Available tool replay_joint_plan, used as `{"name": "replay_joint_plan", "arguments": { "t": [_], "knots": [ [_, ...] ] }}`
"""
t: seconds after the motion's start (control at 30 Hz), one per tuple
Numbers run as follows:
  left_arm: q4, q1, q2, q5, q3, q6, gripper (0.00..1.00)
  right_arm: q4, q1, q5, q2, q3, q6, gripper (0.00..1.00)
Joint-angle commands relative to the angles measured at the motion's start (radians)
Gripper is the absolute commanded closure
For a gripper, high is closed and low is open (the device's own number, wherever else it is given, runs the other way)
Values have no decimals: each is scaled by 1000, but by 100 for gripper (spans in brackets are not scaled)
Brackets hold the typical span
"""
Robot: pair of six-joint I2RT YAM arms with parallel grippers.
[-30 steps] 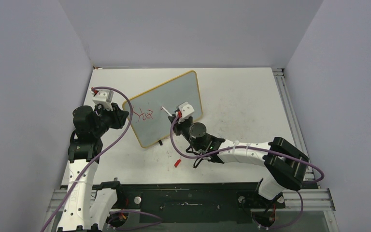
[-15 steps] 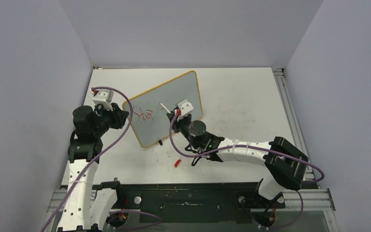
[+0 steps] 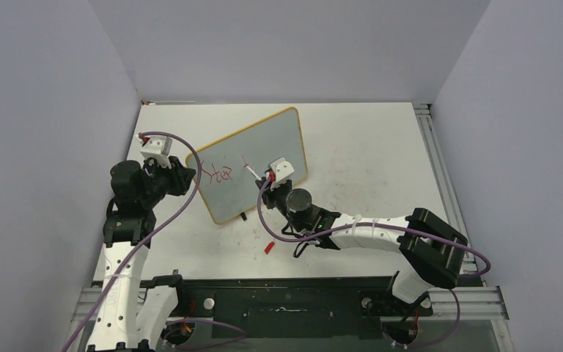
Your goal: Write a sentence on the whiteboard
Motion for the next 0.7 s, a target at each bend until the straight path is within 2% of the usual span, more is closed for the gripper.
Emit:
{"name": "replay_joint_plan", "arguments": {
  "t": [0.0,0.67],
  "knots": [
    [15,1,-14,17,1,5,76,26,11,23,-2,-11,32,95],
    [15,1,-12,17,3,5,76,7,17,31,28,-25,44,95]
  ]
}}
